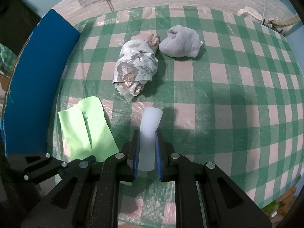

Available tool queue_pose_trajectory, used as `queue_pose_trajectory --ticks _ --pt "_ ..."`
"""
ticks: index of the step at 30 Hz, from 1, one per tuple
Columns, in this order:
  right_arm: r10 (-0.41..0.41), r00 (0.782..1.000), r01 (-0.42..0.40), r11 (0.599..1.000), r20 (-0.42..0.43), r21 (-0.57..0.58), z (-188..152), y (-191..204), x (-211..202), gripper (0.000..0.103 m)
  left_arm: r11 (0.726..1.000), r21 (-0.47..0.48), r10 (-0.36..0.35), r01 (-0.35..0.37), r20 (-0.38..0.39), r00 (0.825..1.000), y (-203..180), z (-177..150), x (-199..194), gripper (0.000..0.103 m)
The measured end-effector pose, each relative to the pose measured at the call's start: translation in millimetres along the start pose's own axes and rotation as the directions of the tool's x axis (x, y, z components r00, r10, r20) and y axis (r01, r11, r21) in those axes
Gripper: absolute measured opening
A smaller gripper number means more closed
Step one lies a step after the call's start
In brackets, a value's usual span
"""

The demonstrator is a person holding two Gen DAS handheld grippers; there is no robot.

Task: Organize soft objects
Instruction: 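Close left tool on the green foam sheet while right tool holds the white tube, then lift green foam sheet with left tool while right tool lifts white tube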

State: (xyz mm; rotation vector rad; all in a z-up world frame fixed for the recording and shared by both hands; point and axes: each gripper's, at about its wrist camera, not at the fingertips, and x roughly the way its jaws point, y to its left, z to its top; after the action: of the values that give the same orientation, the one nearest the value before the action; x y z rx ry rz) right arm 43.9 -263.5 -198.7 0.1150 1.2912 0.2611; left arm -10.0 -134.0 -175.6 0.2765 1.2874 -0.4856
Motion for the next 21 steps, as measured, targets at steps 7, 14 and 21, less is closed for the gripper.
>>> queue_pose_trajectory --ticks 7,14,21 --pt "0.001 1.0 -0.001 1.0 0.013 0.007 -0.1 -1.3 -7.3 0.014 0.999 -0.039 -0.013 0.015 0.055 0.998 10.5 6.2 -20.5 0.004" --pt "0.01 0.999 -0.01 1.0 0.038 0.007 -1.8 0.1 -22.5 0.014 0.998 -0.063 -0.012 0.019 0.106 0.994 18.7 13.5 -42.3 0.004" --pt "0.019 0.998 -0.018 1.0 0.065 -0.015 -4.7 5.8 -43.5 0.014 0.996 -0.082 -0.003 0.016 0.147 0.989 25.3 20.4 -57.0 0.004"
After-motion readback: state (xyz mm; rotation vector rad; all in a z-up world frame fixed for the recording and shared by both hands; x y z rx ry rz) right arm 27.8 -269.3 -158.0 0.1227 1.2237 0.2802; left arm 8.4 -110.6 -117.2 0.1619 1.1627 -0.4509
